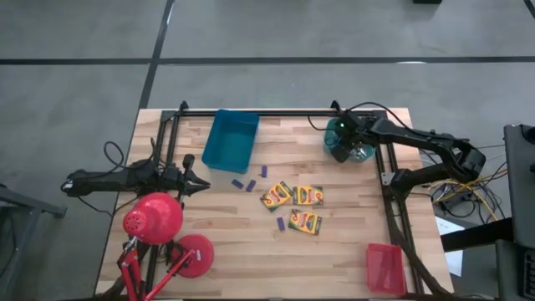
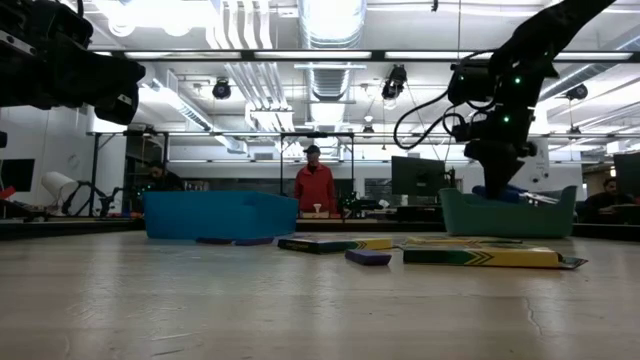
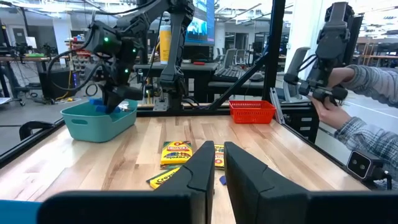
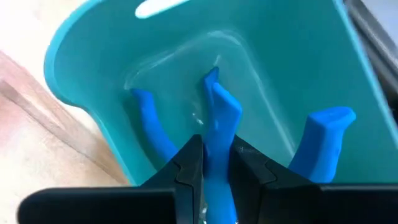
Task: Pick & Place School Supplies
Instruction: Put the blue hole puncher into the green bin
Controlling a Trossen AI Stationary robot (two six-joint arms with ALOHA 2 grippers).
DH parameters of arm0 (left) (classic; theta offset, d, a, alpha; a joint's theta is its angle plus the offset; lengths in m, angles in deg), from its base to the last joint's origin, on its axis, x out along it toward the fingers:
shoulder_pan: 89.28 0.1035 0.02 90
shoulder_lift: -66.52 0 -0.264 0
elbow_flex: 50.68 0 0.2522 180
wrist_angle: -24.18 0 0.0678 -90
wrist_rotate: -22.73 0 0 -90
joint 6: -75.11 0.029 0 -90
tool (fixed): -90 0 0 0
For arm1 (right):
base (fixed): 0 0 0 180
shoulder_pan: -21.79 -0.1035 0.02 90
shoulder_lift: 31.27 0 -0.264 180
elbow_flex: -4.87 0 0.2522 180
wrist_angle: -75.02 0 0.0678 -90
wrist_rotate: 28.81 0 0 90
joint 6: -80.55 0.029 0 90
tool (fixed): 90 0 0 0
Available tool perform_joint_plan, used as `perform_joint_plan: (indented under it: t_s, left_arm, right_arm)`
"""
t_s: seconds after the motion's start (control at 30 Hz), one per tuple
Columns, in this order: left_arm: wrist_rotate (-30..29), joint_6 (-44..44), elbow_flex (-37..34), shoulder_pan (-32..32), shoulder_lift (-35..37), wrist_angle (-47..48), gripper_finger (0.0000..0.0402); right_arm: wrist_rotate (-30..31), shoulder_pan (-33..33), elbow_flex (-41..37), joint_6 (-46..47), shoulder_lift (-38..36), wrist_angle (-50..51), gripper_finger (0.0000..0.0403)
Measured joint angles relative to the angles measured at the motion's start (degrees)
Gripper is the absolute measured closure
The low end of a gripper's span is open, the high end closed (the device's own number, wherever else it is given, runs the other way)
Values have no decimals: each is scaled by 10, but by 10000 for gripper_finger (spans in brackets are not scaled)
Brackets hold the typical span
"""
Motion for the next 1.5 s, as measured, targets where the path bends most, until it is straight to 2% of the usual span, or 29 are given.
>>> perform_joint_plan:
  t_s: [0.33,0.6,0.93,1.17,1.5]
  left_arm:
    - [0,0,0,0,0,0,362]
    - [0,0,0,0,0,0,360]
    - [0,0,0,0,0,0,361]
    - [0,0,0,0,0,0,360]
    - [0,0,0,0,0,0,360]
  right_arm:
    - [-18,0,-54,44,0,-65,351]
    - [-18,0,-63,81,0,-71,349]
    - [-18,0,-63,92,0,-72,308]
    - [14,0,-50,90,-2,-72,311]
    - [5,-1,-5,87,-3,-66,295]
